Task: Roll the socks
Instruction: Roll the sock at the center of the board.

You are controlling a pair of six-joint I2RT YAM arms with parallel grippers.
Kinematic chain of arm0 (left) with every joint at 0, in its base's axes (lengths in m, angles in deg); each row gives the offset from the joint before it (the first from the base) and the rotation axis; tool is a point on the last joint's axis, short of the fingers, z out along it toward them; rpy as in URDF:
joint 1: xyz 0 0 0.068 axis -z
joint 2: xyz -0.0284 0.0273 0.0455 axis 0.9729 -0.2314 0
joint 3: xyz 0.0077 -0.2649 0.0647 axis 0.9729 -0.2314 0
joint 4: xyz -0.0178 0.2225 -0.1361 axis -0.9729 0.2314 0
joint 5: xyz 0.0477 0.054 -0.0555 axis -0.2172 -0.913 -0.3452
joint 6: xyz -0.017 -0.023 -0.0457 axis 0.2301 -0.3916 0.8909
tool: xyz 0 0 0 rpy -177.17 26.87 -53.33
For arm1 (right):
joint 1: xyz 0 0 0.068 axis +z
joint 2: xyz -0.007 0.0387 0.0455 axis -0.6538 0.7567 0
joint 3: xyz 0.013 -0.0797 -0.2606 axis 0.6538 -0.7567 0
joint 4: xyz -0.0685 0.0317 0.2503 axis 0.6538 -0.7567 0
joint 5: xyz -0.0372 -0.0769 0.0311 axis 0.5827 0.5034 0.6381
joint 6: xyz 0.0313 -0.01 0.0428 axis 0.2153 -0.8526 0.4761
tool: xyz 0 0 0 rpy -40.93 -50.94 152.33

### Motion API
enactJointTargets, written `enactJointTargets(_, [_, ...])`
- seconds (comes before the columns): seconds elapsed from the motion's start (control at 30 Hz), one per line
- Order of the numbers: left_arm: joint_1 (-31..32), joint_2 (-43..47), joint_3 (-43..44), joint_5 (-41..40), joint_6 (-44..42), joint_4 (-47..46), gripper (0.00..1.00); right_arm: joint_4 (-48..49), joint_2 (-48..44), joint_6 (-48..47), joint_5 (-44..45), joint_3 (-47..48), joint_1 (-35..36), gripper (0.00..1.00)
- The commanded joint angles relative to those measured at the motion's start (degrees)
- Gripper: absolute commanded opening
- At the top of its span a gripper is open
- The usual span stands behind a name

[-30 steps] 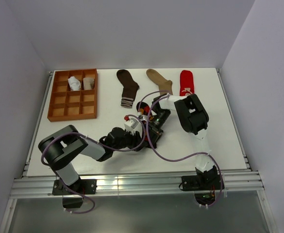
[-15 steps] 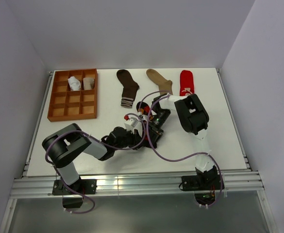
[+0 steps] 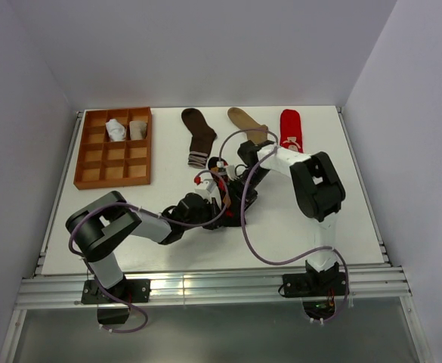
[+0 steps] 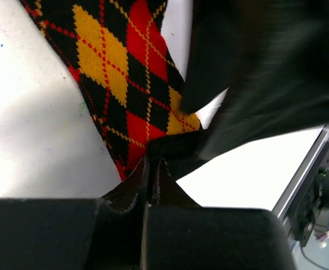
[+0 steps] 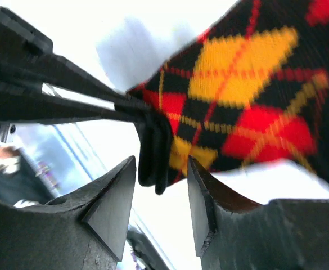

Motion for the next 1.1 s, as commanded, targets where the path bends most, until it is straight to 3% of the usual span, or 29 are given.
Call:
enactJointTargets(0.0, [0.3,-0.1,1.7,-2.2,3.3,9.0,0.00,7.0,-8.3,2.0,6.4,-2.8,-0.9,0.49])
enactJointTargets(0.3, [-0.4,1.4,5.1,-1.1,7.7,19.3,0.00,17.6,-22.9,2.5,13.9,-12.3,-4.2,0.48])
enactJointTargets(0.63, [-5.4,-1.0,9.0,10.1,12.1,28.2,0.00,31.0,-43.3,-8.1,22.0,-29.1,-3.0,0.50])
enactJointTargets(0.87, [-7.3,-4.8,10.9,14.9,14.7,31.7,0.00,40.0,-55.1,-14.3,26.1,-41.5,8.4,0.52])
enactJointTargets(1.07, [-8.2,-7.1,11.9,17.3,17.2,32.2,0.00,44.4,-56.9,-17.6,30.3,-46.6,20.3,0.54])
